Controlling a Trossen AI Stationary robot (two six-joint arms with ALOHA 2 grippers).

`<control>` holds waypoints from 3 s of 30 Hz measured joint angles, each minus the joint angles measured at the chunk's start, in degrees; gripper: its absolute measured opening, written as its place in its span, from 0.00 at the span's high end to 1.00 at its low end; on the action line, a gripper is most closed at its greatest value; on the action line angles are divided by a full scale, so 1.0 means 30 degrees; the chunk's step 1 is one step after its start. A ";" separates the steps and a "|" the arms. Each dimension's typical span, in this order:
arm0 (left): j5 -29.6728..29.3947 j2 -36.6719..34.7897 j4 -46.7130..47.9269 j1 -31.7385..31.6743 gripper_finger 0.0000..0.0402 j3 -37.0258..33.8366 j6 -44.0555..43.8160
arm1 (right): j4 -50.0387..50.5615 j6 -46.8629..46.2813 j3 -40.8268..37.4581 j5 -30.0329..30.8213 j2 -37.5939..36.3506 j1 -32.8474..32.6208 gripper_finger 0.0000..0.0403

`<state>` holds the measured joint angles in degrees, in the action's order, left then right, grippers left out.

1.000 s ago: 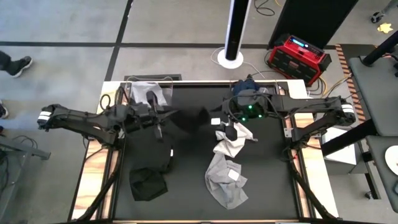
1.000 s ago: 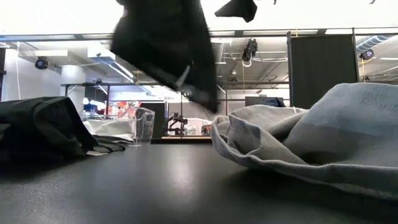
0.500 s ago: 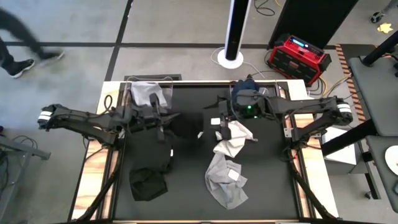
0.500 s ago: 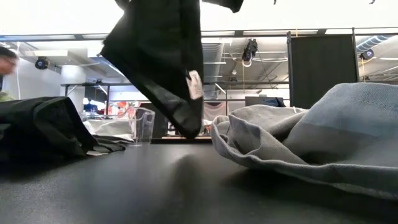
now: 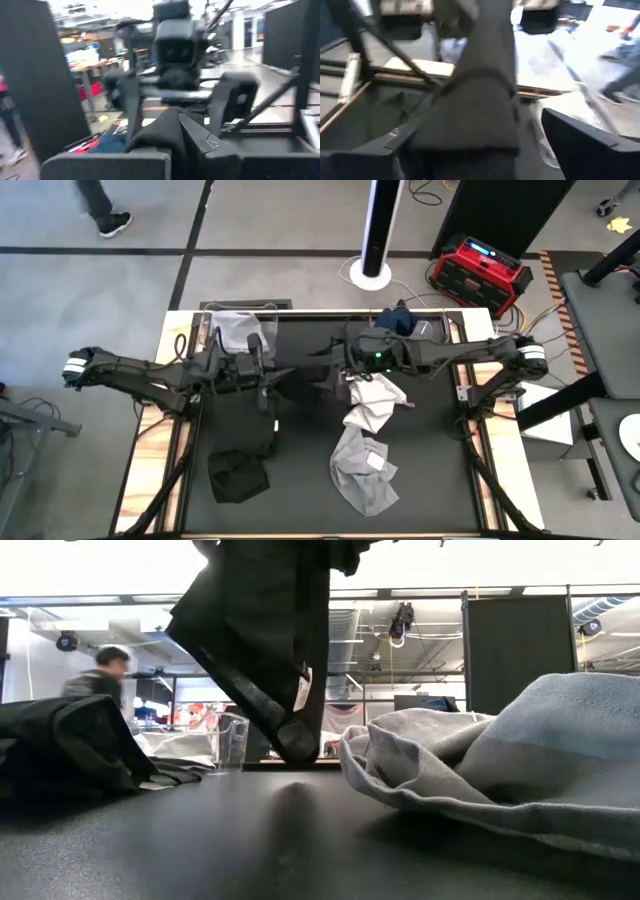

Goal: Sort towels by color in basket
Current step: Put the right black towel into the right transparent bin

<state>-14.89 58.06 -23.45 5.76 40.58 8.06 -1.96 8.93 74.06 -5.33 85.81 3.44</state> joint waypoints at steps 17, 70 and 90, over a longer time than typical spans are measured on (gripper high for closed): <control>0.0667 -0.0363 0.0190 0.0006 0.85 0.0000 -0.0409 | 0.1422 0.0124 0.0867 -0.1739 0.0735 0.0103 0.97; -0.6370 -0.3490 0.7842 0.0006 0.39 -0.0976 -0.1502 | 0.0832 0.7638 -0.0816 2.3262 -0.4816 0.0242 0.98; -0.9780 -0.3504 0.9699 0.0006 0.39 -0.0976 -0.2337 | 0.4512 0.8154 -0.1464 2.8774 -0.4854 0.5303 0.98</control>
<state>-44.23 47.55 5.65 5.78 37.65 1.05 11.58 33.39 69.67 80.99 71.24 19.35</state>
